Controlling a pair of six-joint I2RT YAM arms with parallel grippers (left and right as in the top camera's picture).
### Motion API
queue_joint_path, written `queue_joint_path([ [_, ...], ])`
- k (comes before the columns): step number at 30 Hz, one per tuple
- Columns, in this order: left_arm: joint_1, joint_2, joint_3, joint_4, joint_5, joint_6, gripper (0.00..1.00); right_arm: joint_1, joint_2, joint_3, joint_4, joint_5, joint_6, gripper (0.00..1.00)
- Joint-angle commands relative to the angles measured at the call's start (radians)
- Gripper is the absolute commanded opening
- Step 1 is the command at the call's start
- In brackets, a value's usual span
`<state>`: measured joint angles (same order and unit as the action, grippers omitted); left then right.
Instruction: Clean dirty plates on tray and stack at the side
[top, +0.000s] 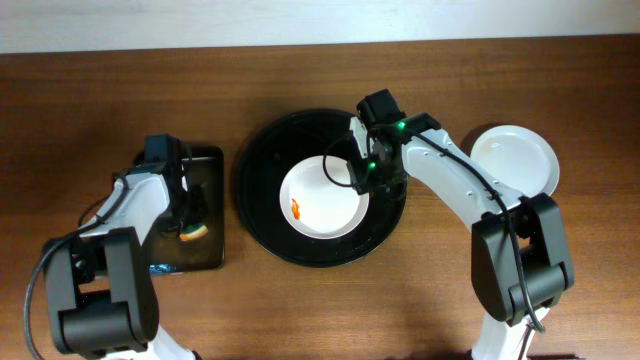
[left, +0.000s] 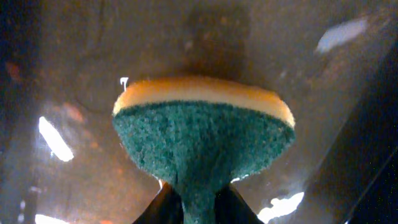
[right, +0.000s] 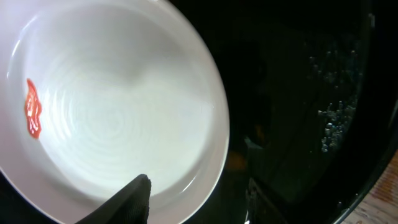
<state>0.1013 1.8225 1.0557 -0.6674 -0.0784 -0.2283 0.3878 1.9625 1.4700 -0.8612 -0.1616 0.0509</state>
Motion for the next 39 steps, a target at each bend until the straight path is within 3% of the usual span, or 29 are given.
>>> queue_joint_path([
  [1, 0.000, 0.022, -0.054, 0.045, 0.013, -0.002, 0.19, 0.004, -0.031, 0.019, -0.019, -0.019, -0.036, 0.51],
  [6, 0.000, -0.111, 0.062, -0.142, 0.056, -0.002, 0.21, 0.004, -0.032, 0.019, -0.025, -0.019, -0.036, 0.51],
  [9, 0.000, -0.209, 0.068, -0.135, 0.025, -0.002, 0.20, 0.004, -0.032, 0.019, -0.035, -0.019, -0.035, 0.51],
  [11, 0.000, -0.206, 0.053, -0.117, -0.042, -0.002, 0.09, 0.004, -0.032, 0.019, -0.038, -0.019, -0.035, 0.51],
  [13, 0.000, -0.195, -0.002, -0.070, -0.047, -0.002, 0.08, 0.004, -0.032, 0.019, -0.039, -0.019, -0.035, 0.51],
  [15, 0.001, -0.183, -0.057, -0.046, -0.062, -0.054, 0.39, 0.004, -0.032, 0.019, -0.044, -0.019, -0.035, 0.51],
  [17, 0.002, -0.154, -0.109, 0.035, -0.059, -0.146, 0.39, 0.004, -0.032, 0.019, -0.048, -0.019, -0.035, 0.51],
  [20, 0.002, -0.089, -0.128, 0.118, -0.016, -0.164, 0.38, 0.004, -0.032, 0.019, -0.048, -0.019, -0.032, 0.51],
  [21, 0.002, -0.058, -0.128, 0.133, -0.015, -0.164, 0.35, 0.004, -0.032, 0.019, -0.048, -0.019, -0.016, 0.51],
  [25, 0.002, 0.010, -0.128, 0.133, -0.014, -0.164, 0.04, 0.004, -0.032, 0.019, -0.048, -0.020, -0.010, 0.51],
  [26, 0.002, 0.006, -0.120, 0.133, -0.016, -0.164, 0.00, 0.004, -0.032, 0.019, -0.048, -0.020, -0.010, 0.51],
  [28, 0.002, -0.001, -0.096, 0.123, -0.016, -0.158, 0.00, 0.004, -0.032, 0.019, -0.048, -0.019, -0.010, 0.51],
  [31, 0.002, -0.045, -0.012, 0.059, -0.022, -0.038, 0.00, 0.004, -0.032, 0.019, -0.048, -0.019, -0.010, 0.51],
  [37, 0.002, -0.236, 0.041, -0.052, -0.023, 0.001, 0.00, 0.004, -0.031, 0.019, -0.021, 0.072, -0.012, 0.52],
  [39, 0.002, -0.280, 0.041, -0.065, -0.007, 0.003, 0.00, 0.003, -0.023, 0.019, 0.021, 0.103, -0.077, 0.47],
])
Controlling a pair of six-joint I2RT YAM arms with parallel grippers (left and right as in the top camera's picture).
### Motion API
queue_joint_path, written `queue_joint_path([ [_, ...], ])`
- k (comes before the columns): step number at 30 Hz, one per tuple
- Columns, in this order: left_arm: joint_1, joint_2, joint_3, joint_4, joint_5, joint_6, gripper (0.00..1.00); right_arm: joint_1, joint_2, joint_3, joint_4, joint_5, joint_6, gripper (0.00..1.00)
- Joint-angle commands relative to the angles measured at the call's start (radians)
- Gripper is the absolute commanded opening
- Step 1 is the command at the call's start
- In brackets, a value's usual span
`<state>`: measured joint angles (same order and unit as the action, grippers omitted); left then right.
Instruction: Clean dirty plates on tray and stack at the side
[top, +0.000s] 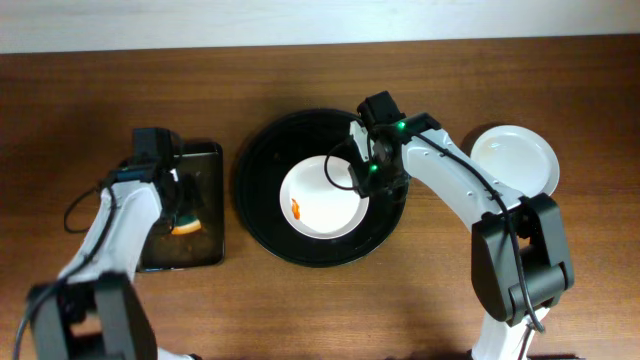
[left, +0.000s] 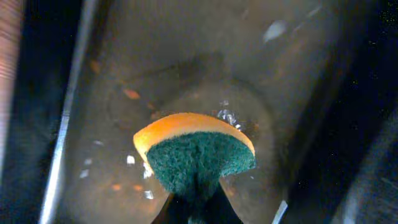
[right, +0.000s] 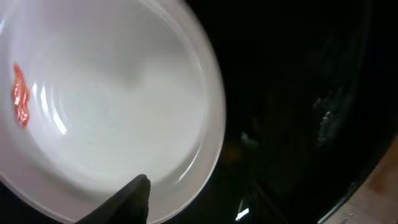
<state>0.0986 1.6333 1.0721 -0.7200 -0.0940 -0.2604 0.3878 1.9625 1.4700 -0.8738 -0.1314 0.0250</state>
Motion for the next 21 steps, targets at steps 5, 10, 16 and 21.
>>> queue_joint_path([
  [5, 0.005, -0.127, 0.025, -0.061, 0.054, 0.050, 0.00, 0.004, 0.050, 0.019, 0.101, 0.030, -0.152, 0.39],
  [10, 0.004, -0.127, 0.025, -0.063, 0.110, 0.085, 0.00, -0.009, 0.058, 0.012, -0.002, 0.023, 0.022, 0.36],
  [16, -0.014, -0.127, 0.025, -0.047, 0.213, 0.154, 0.00, -0.026, 0.151, 0.001, 0.035, -0.078, 0.097, 0.31],
  [21, -0.081, -0.127, 0.034, 0.035, 0.409, 0.160, 0.00, -0.061, 0.166, 0.001, 0.035, -0.098, 0.142, 0.07],
])
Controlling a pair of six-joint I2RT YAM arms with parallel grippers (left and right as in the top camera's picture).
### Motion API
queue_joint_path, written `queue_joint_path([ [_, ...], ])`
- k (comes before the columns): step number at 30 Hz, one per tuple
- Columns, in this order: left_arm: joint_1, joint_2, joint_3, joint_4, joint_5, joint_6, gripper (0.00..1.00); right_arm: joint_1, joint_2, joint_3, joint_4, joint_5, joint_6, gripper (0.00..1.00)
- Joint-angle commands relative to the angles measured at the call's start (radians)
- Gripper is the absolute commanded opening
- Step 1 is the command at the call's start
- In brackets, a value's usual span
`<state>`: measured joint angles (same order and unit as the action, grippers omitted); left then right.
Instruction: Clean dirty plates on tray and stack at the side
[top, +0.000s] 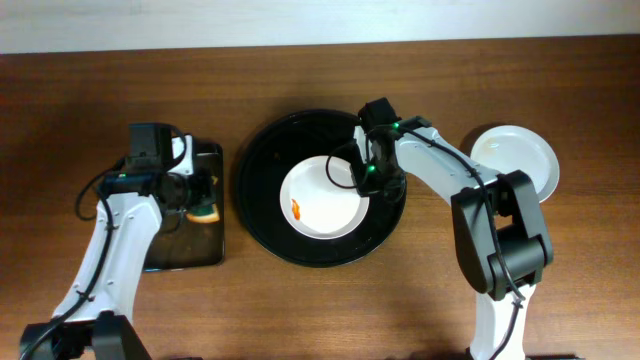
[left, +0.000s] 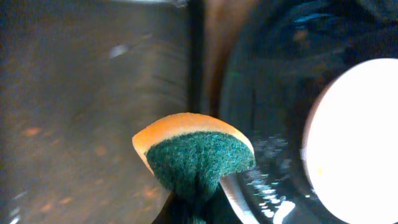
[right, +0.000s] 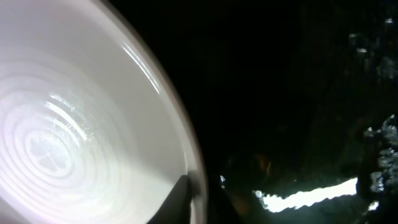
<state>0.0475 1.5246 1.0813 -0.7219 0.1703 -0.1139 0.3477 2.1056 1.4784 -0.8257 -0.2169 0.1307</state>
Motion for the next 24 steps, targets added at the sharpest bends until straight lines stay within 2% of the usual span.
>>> queue_joint_path([
  [1, -0.062, -0.018, 0.026, 0.090, 0.203, -0.050, 0.00, -0.027, 0.023, -0.008, -0.018, -0.017, 0.053, 0.06],
  [4, -0.143, -0.013, 0.026, 0.189, 0.212, -0.128, 0.00, -0.040, 0.023, -0.007, -0.039, -0.049, 0.166, 0.05],
  [7, -0.224, 0.013, 0.026, 0.238, 0.150, -0.177, 0.00, -0.040, 0.023, -0.006, -0.061, -0.061, 0.267, 0.04],
  [14, -0.403, 0.211, 0.026, 0.299, 0.094, -0.358, 0.00, -0.040, 0.021, -0.006, -0.065, -0.060, 0.279, 0.04],
  [17, -0.447, 0.317, 0.026, 0.409, 0.095, -0.393, 0.00, -0.040, 0.021, -0.006, -0.065, -0.061, 0.279, 0.04],
  [21, -0.467, 0.407, 0.026, 0.445, 0.095, -0.430, 0.00, -0.040, 0.021, -0.006, -0.065, -0.061, 0.279, 0.04],
  [24, -0.462, 0.458, 0.027, 0.426, 0.090, -0.515, 0.00, -0.040, 0.021, -0.006, -0.065, -0.061, 0.279, 0.04],
])
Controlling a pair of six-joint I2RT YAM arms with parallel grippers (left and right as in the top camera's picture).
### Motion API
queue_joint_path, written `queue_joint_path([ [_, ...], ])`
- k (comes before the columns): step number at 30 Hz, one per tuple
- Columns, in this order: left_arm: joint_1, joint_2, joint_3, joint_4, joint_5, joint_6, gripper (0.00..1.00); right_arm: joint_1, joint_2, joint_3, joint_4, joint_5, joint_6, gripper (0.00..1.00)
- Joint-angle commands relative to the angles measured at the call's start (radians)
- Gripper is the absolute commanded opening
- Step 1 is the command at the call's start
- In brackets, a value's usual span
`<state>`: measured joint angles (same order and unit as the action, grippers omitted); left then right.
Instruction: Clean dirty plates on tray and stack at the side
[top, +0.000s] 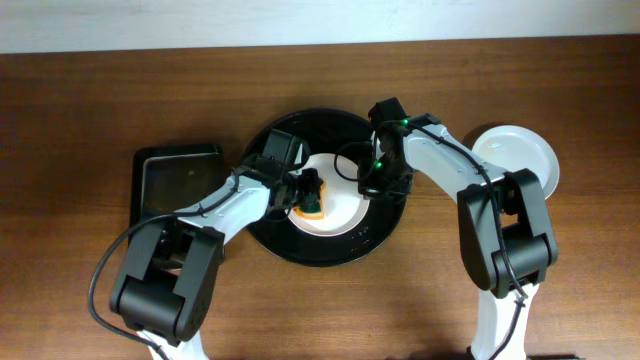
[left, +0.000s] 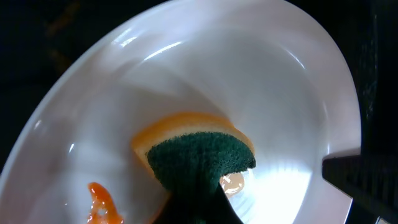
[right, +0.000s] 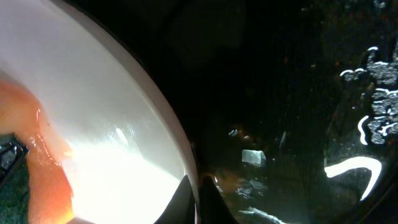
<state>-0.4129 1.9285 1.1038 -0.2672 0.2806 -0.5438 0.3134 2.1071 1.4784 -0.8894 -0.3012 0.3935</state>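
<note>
A white dirty plate (top: 335, 210) lies in the round black tray (top: 265, 150). An orange-red smear (left: 102, 202) marks the plate's bottom. My left gripper (top: 305, 195) is shut on a sponge (left: 199, 158), green scouring side toward the camera, orange foam behind, and the sponge rests inside the plate beside the smear. My right gripper (right: 196, 205) is shut on the plate's right rim (right: 180, 158), one finger on each side of it. A clean white plate (top: 520, 160) lies on the table to the right of the tray.
A black rectangular water basin (top: 165, 185) stands to the left of the tray. The wet tray floor (right: 298, 112) carries water drops and small scraps. Brown table (top: 80, 90) surrounds everything; a pale wall runs along the far edge.
My left gripper has moved with the sponge from the basin's right edge into the dirty plate on the tray. My right gripper keeps its hold on the plate's rim.
The sponge was first held down in the basin while my right gripper stood open at the plate's right rim. Then the sponge was higher over the basin, then at the basin's right edge with the right gripper shut on the rim. Now the sponge sits in the plate.
</note>
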Motion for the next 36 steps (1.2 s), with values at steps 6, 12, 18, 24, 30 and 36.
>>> queue_joint_path([
  [6, 0.023, 0.053, 0.138, -0.290, -0.263, -0.127, 0.00, -0.006, 0.020, -0.003, -0.009, 0.024, 0.016, 0.04],
  [12, 0.023, 0.053, 0.180, -0.378, -0.369, -0.068, 0.00, -0.006, 0.020, 0.042, -0.048, 0.024, 0.016, 0.04],
  [18, 0.024, 0.053, 0.431, -0.586, -0.431, 0.010, 0.00, -0.006, 0.020, 0.043, -0.050, 0.026, 0.015, 0.04],
  [24, 0.024, 0.053, 0.502, -0.630, -0.333, 0.068, 0.00, -0.006, -0.038, 0.112, -0.105, 0.248, -0.056, 0.04],
  [30, 0.024, 0.053, 0.500, -0.628, -0.324, 0.301, 0.00, 0.068, -0.206, 0.264, -0.233, 0.666, -0.154, 0.04],
  [36, 0.024, 0.053, 0.501, -0.625, -0.329, 0.335, 0.00, 0.291, -0.231, 0.264, -0.273, 1.175, -0.149, 0.04],
])
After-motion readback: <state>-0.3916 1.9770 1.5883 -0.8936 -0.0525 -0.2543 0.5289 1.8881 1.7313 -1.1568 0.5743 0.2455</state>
